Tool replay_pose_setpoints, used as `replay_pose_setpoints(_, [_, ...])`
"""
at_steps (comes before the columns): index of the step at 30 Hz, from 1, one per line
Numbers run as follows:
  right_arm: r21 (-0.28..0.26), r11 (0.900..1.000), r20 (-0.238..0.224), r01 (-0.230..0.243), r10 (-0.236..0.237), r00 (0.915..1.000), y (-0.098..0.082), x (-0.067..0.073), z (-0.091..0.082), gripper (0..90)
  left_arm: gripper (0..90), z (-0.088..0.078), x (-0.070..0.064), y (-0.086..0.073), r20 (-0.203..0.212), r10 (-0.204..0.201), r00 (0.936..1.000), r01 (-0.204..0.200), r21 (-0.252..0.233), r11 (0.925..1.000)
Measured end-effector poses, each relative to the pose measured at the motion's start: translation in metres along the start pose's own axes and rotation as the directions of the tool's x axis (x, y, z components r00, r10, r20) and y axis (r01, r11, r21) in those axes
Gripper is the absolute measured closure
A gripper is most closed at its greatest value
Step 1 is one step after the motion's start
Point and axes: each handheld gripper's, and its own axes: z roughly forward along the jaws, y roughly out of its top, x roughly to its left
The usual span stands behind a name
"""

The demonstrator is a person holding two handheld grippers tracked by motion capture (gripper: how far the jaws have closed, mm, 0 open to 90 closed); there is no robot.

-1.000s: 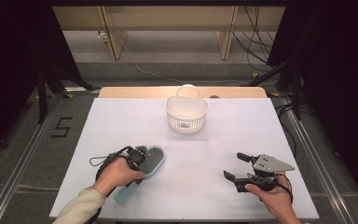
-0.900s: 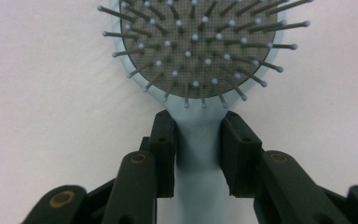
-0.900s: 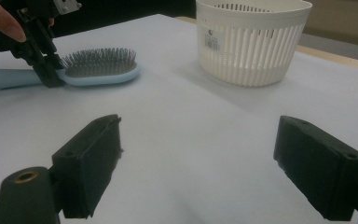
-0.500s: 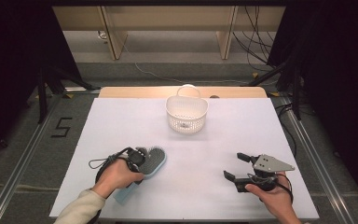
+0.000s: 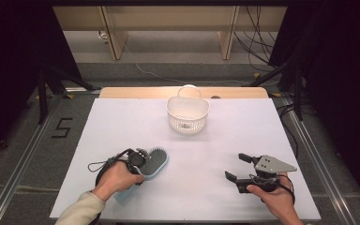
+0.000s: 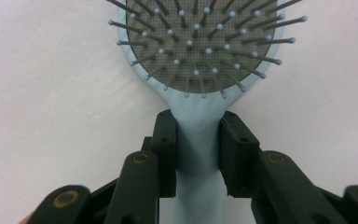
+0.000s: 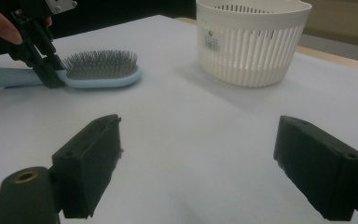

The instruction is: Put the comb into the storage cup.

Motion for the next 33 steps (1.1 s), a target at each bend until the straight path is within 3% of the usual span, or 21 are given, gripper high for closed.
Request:
replay_pose_setpoints(22, [-0.002,1.0,-0.002,0.0,0.0,1.0,0.0,0.0,0.0,15.6,69.8,-0.006,0.002,-0.001,-0.018,0.007,0.9998,-0.008,-0.07,0.9975])
replay_pose_setpoints(25, [-0.002,1.0,-0.002,0.0,0.0,1.0,0.0,0.0,0.0,15.6,69.8,-0.007,0.003,-0.002,-0.005,-0.01,0.9999,0.01,-0.088,0.996])
replay_pose_setpoints(33, [-0.006,1.0,-0.001,-0.001,0.001,1.0,0.0,0.0,0.0,15.6,69.8,-0.013,0.005,-0.004,-0.024,-0.023,0.9994,0.019,-0.162,0.9866])
